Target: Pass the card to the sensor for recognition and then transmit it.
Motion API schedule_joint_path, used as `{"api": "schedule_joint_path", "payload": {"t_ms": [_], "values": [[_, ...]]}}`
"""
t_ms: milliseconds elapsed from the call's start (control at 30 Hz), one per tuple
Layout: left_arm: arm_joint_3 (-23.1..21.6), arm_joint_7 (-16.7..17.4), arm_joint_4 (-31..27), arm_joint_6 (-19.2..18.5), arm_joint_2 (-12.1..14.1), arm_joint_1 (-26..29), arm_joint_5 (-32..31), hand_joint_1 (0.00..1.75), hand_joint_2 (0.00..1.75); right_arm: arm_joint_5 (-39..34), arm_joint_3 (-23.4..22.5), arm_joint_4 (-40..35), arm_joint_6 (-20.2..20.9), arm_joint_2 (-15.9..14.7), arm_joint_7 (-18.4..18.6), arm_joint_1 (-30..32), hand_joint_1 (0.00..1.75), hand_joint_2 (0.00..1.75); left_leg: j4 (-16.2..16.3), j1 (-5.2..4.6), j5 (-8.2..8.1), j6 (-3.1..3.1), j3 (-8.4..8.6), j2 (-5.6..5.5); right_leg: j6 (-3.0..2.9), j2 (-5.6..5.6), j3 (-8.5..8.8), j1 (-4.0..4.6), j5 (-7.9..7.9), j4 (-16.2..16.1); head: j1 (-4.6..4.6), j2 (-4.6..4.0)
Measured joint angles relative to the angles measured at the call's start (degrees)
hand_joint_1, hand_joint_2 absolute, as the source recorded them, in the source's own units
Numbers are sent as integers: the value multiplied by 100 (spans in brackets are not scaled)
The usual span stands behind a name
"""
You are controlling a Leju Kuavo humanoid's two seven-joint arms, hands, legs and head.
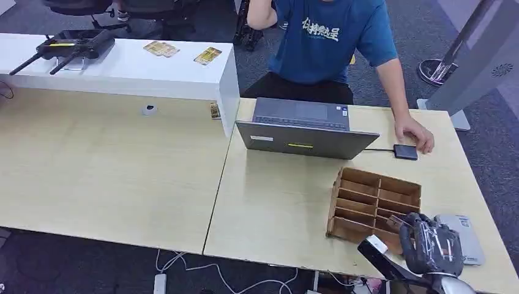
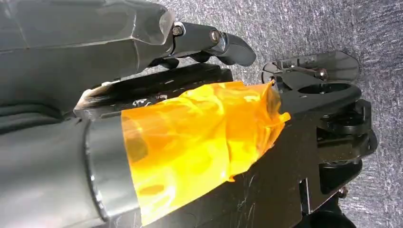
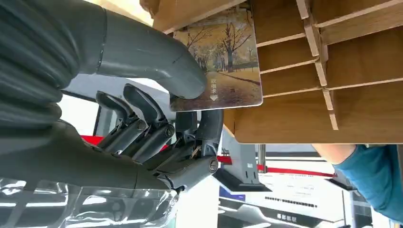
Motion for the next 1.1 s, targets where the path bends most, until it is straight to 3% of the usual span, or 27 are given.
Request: {"api": "schedule_joint_path", "payload": {"t_ms": [133, 300, 900, 1100], "values": [[0, -29, 4, 0, -2, 1, 20, 0, 0, -42, 0, -37, -114, 0, -20, 10, 175, 175, 0, 0, 0, 0, 0, 0, 0, 0, 0, 0, 0, 0, 0, 0], [-2, -46, 4, 41, -9, 2, 59, 0, 0, -101, -28, -271, -1453, 214, -459, 91, 175, 175, 0, 0, 0, 0, 2, 1, 0, 2, -1, 1, 0, 0, -2, 0], [-98, -55, 4, 50, -24, 0, 64, 0, 0, -109, -72, -459, -1615, 481, -555, 173, 175, 175, -1, 0, 1, 2, 2, 1, 0, 1, 1, -1, 0, 0, 0, 0], [-125, -68, 4, 61, -24, 0, 59, 0, 0, -252, -217, -761, -2765, 732, -1266, 278, 175, 175, -2, 1, 1, 2, 3, 0, -1, 1, 0, 1, -1, 0, 0, 0]]}}
